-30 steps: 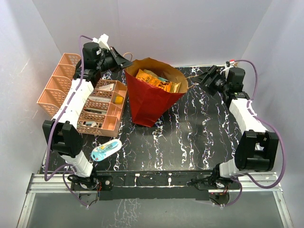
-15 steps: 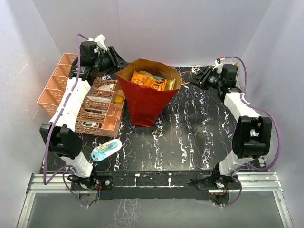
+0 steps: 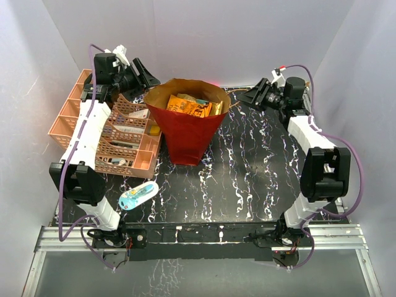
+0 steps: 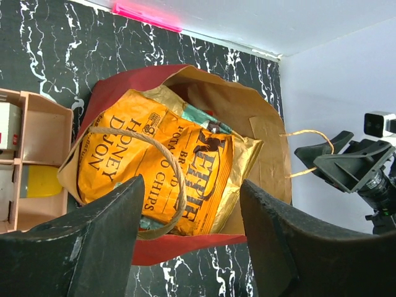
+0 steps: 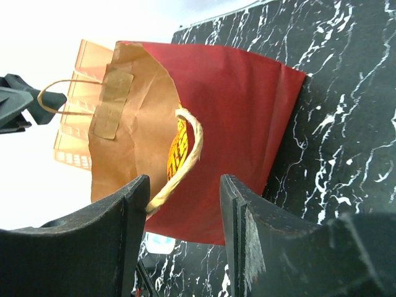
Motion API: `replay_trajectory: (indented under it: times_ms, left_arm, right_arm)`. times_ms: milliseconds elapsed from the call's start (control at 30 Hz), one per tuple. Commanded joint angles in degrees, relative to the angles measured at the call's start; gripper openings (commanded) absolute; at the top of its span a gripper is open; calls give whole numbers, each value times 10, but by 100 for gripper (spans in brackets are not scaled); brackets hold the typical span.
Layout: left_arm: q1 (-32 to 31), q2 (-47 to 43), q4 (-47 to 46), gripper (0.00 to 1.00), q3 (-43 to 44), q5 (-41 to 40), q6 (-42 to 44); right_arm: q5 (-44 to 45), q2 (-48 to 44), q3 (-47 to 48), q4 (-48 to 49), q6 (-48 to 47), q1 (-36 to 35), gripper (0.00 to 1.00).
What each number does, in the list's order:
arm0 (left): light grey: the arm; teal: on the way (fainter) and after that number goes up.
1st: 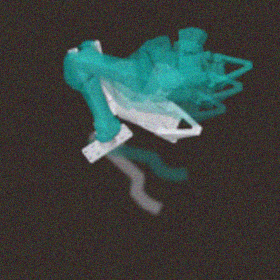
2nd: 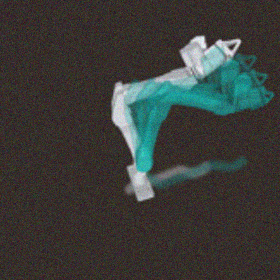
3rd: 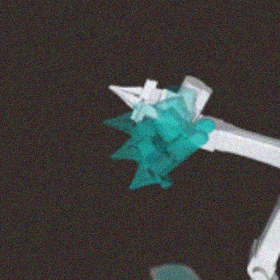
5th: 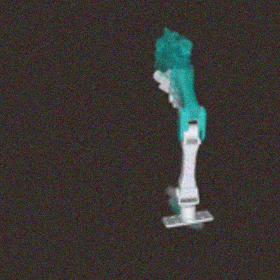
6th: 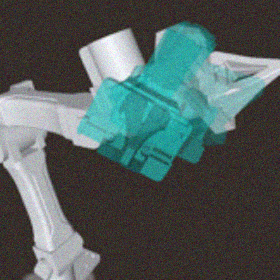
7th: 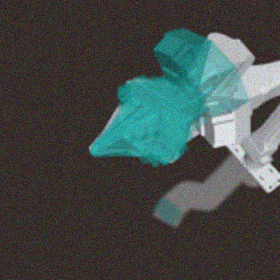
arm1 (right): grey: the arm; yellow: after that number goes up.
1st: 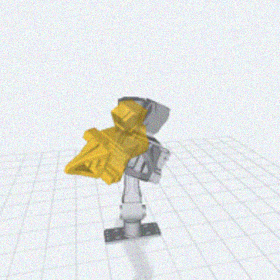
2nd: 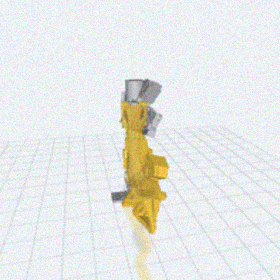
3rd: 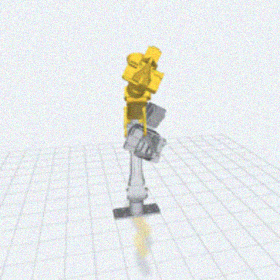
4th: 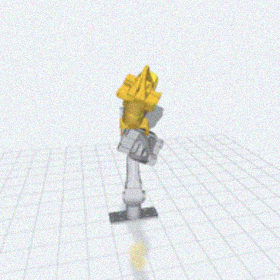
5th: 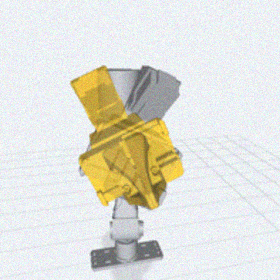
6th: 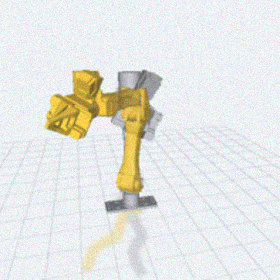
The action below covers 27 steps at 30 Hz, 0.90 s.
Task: Take the snacks out of the paper bag
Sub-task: Adjust the paper bag at the center of the board.
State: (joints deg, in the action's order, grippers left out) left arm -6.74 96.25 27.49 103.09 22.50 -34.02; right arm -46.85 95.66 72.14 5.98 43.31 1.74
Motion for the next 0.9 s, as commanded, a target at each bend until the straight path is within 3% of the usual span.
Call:
replay_trajectory:
  times_ms: [0,333,533,633,833,867]
  left_arm:
    - [15,2,1,59,9,33,9]
    - [42,19,-36,55,-10,79,-9]
    - [44,46,-61,40,-1,119,-24]
    - [44,44,-83,39,-8,115,-28]
    - [47,64,-81,1,24,115,-34]
    - [48,68,-80,0,35,115,-34]
  right_arm:
    - [-25,15,40,37,-7,-32,52]
    - [-24,25,61,63,26,-43,52]
    - [-36,40,82,54,27,-45,49]
    - [-34,40,92,51,27,-46,49]
    - [-40,48,94,35,36,-47,18]
    - [-37,32,90,28,37,-47,14]
